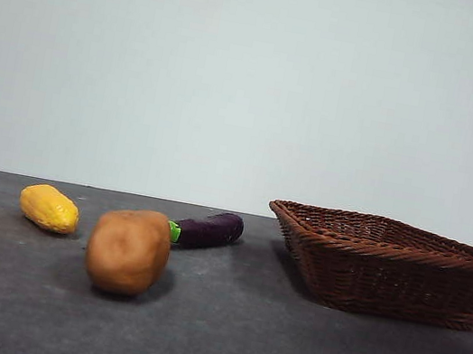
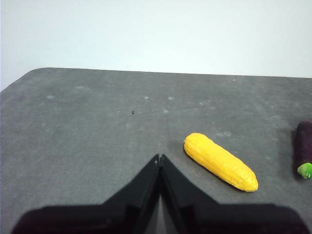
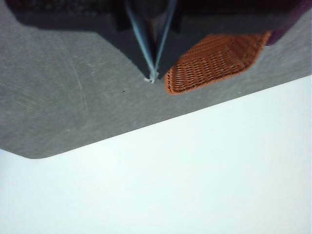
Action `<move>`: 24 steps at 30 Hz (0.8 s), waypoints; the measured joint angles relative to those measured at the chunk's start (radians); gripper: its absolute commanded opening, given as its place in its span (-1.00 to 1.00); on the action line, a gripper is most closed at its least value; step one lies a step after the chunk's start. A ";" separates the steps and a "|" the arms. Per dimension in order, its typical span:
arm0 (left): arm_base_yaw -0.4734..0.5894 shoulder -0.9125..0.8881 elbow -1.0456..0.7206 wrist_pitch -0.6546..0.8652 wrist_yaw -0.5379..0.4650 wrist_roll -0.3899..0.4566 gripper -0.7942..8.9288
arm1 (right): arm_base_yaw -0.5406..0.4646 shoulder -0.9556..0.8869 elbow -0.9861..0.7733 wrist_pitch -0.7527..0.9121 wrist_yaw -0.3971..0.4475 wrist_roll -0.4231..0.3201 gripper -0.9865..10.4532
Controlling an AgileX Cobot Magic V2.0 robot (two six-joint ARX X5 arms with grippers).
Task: Help me put the vegetables on the table into the basket
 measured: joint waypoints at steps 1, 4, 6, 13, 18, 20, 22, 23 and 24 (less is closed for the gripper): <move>0.000 0.030 0.024 -0.004 0.000 0.000 -0.85 | 0.000 0.025 0.020 -0.007 -0.011 0.013 -0.83; 0.000 0.118 0.109 -0.032 0.004 0.000 -0.85 | 0.000 0.106 0.084 -0.055 -0.057 0.047 -0.83; 0.000 0.179 0.175 -0.065 0.004 0.000 -0.85 | 0.000 0.170 0.136 -0.109 -0.106 0.059 -0.83; 0.000 0.370 0.372 -0.219 0.004 0.000 -0.84 | 0.000 0.408 0.321 -0.395 -0.221 0.070 -0.83; 0.001 0.503 0.478 -0.388 0.023 0.000 -0.84 | 0.000 0.560 0.435 -0.629 -0.225 0.102 -0.83; 0.001 0.564 0.498 -0.465 0.061 0.000 -0.84 | 0.000 0.612 0.457 -0.652 -0.237 0.134 -0.82; 0.001 0.617 0.498 -0.505 0.105 0.000 -0.84 | 0.000 0.668 0.482 -0.651 -0.311 0.139 -0.82; 0.001 0.637 0.498 -0.507 0.126 0.000 -0.84 | 0.000 0.701 0.501 -0.651 -0.344 0.134 -0.82; 0.001 0.657 0.498 -0.506 0.152 0.000 -0.84 | 0.000 0.747 0.528 -0.650 -0.370 0.123 -0.78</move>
